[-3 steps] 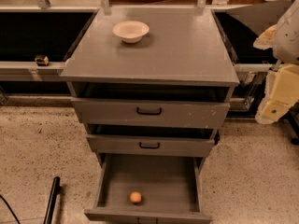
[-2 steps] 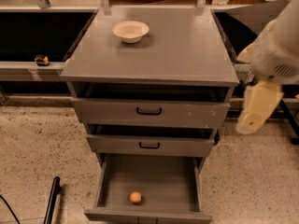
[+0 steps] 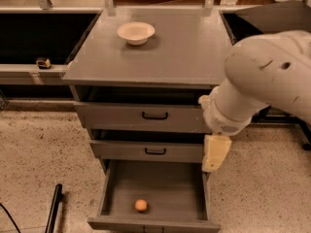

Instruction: Pick orange from bottom drawer and place on counter

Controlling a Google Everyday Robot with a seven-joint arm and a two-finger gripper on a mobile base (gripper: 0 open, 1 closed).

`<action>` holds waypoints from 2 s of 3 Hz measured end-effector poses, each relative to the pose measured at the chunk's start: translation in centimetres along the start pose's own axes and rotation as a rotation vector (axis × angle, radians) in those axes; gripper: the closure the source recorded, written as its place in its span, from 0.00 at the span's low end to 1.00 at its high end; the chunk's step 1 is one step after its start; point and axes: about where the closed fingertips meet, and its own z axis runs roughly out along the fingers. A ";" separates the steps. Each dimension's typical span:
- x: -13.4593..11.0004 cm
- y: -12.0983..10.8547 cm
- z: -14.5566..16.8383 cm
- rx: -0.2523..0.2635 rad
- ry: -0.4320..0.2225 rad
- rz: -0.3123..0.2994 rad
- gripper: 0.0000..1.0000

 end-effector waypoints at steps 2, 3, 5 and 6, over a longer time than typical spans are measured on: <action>0.2 0.2 5.0 -0.038 -0.052 0.056 0.00; -0.1 4.9 17.9 -0.160 -0.180 0.164 0.00; -2.6 4.8 23.7 -0.090 -0.294 0.148 0.00; -2.6 4.8 23.6 -0.092 -0.293 0.148 0.00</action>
Offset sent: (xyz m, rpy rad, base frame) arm 0.0643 0.0204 -0.1491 0.2411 0.0987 -0.0959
